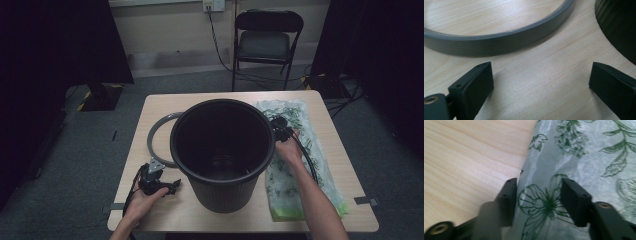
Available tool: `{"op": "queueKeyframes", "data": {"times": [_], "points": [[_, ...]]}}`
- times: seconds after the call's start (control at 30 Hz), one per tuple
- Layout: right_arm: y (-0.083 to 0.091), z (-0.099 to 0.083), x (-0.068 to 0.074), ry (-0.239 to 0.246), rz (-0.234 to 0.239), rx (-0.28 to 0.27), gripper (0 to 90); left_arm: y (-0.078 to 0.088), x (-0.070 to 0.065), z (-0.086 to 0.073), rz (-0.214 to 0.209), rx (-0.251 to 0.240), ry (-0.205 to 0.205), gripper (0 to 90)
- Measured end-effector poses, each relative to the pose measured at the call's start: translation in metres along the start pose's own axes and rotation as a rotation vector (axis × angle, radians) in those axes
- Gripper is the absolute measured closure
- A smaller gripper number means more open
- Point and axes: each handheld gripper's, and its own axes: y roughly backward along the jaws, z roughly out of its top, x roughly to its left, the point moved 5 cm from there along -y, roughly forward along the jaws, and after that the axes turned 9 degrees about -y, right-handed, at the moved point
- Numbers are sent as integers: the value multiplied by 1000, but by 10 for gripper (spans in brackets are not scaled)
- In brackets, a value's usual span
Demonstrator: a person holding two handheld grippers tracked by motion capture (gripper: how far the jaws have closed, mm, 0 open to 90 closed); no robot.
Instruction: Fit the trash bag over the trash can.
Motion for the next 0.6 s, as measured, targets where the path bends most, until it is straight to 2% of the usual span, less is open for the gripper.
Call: {"op": "queueKeyframes", "data": {"times": [0.17, 0.27, 0.3, 0.4, 0.6], "points": [[1, 1, -2, -10, -2, 4, 672, 0, 0, 0, -2, -1, 3, 45], [1, 2, -7, -25, 6, 1, 824, 0, 0, 0, -3, 0, 3, 45], [1, 2, -7, -25, 6, 1, 824, 0, 0, 0, -3, 0, 3, 45], [1, 3, -11, -72, 36, 12, 890, 0, 0, 0, -4, 0, 3, 45], [5, 3, -10, -107, 94, 10, 900, 1, 0, 1, -3, 11, 2, 57]]}}
